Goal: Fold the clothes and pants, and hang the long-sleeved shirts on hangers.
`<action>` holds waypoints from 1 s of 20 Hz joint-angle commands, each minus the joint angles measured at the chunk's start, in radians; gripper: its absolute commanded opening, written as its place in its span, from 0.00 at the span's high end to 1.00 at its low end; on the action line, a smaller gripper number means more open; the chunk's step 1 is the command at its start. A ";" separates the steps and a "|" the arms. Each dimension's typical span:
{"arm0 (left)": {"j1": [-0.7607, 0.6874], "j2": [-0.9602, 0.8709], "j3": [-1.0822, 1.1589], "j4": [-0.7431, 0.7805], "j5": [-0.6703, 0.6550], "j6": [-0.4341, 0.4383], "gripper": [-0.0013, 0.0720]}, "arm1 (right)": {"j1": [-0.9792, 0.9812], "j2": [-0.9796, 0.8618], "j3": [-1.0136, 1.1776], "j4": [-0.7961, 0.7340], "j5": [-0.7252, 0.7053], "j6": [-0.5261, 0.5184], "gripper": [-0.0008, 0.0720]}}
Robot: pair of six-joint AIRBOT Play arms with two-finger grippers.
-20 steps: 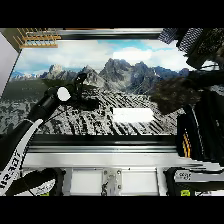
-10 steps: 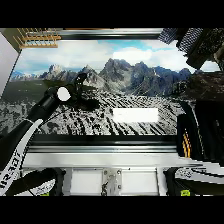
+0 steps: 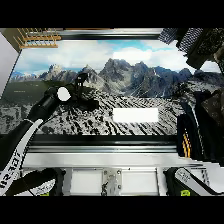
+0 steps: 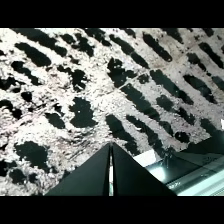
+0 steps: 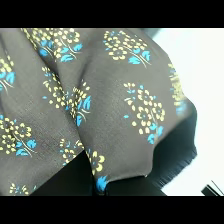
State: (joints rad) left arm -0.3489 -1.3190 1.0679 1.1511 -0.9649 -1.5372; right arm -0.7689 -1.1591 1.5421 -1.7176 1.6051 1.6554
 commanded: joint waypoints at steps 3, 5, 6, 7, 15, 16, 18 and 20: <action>-0.001 0.000 0.000 0.000 -0.005 0.016 0.98 | -0.001 0.130 -0.296 -0.206 -0.040 0.021 0.97; -0.001 0.000 0.000 0.000 -0.006 0.015 0.98 | -0.001 0.134 -0.317 -0.243 -0.034 0.022 0.97; -0.001 0.000 0.000 0.000 -0.010 0.016 0.98 | -0.001 0.134 -0.319 -0.245 -0.036 0.022 0.96; -0.001 0.000 0.000 0.000 -0.011 0.016 0.98 | -0.001 0.134 -0.319 -0.243 -0.037 0.022 0.92; -0.001 0.001 0.000 0.000 -0.010 0.015 0.98 | 0.090 0.313 -0.291 -0.168 -0.298 0.060 0.15; -0.001 0.001 0.000 0.000 -0.009 0.015 0.98 | 0.135 0.358 -0.292 -0.102 -0.357 0.037 0.15; -0.001 0.017 -0.005 -0.002 0.010 0.008 0.98 | 0.238 0.405 -0.292 0.076 -0.410 -0.044 0.15; -0.001 0.084 -0.039 -0.001 0.070 -0.028 0.98 | 0.379 0.394 -0.311 0.282 -0.421 -0.124 0.15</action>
State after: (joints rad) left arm -0.3489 -1.2716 1.0458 1.1507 -0.9390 -1.5383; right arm -0.4961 -0.7906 1.2388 -1.6451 1.2507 1.6127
